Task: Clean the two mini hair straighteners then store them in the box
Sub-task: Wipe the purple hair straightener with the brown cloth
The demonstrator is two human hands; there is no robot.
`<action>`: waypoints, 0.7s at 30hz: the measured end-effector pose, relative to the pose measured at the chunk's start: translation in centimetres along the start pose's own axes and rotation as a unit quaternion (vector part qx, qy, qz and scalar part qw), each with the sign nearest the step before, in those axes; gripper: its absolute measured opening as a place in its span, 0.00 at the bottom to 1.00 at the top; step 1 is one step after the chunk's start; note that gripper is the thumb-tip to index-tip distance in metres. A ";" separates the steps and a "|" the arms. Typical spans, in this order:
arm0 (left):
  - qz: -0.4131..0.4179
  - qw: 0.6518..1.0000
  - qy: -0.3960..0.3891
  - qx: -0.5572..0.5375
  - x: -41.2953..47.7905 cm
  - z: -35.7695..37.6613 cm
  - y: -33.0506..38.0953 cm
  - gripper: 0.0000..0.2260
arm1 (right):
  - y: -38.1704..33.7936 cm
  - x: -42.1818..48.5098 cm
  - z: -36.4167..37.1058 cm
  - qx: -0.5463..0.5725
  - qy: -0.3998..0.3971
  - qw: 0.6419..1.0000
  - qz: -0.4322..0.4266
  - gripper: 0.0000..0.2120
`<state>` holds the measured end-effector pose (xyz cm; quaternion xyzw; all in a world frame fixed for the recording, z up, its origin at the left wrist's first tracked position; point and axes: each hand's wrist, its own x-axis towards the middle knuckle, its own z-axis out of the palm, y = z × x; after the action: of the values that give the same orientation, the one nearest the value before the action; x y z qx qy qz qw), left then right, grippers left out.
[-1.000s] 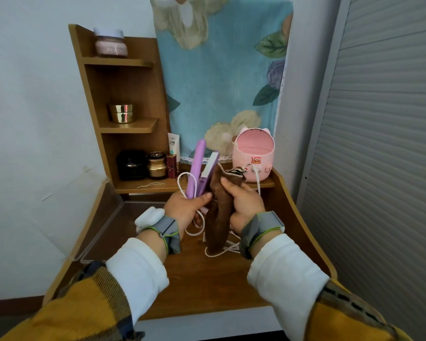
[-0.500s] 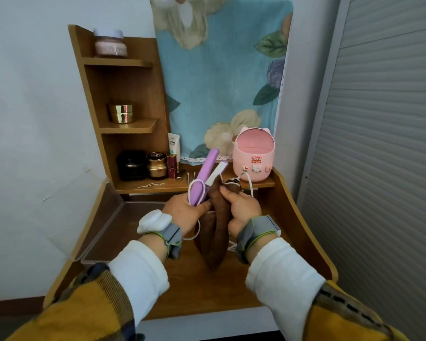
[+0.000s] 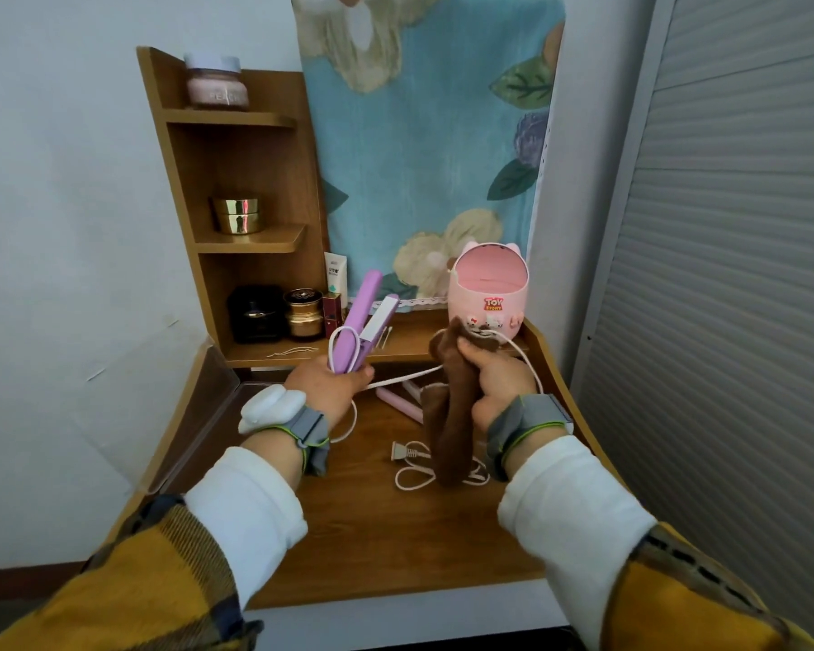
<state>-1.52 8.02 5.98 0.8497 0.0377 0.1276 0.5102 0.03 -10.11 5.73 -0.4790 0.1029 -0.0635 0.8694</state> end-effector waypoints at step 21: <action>-0.054 0.970 -0.178 -0.155 -1.2 1.8 0.9 0.17 | 2.8 -1.4 2.0 -0.004 -0.111 0.989 0.095 0.06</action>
<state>-2.30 5.81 5.74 0.7657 -0.0277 -0.0490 0.6407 -0.82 -6.72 4.54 -0.4746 0.0511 0.0740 0.8756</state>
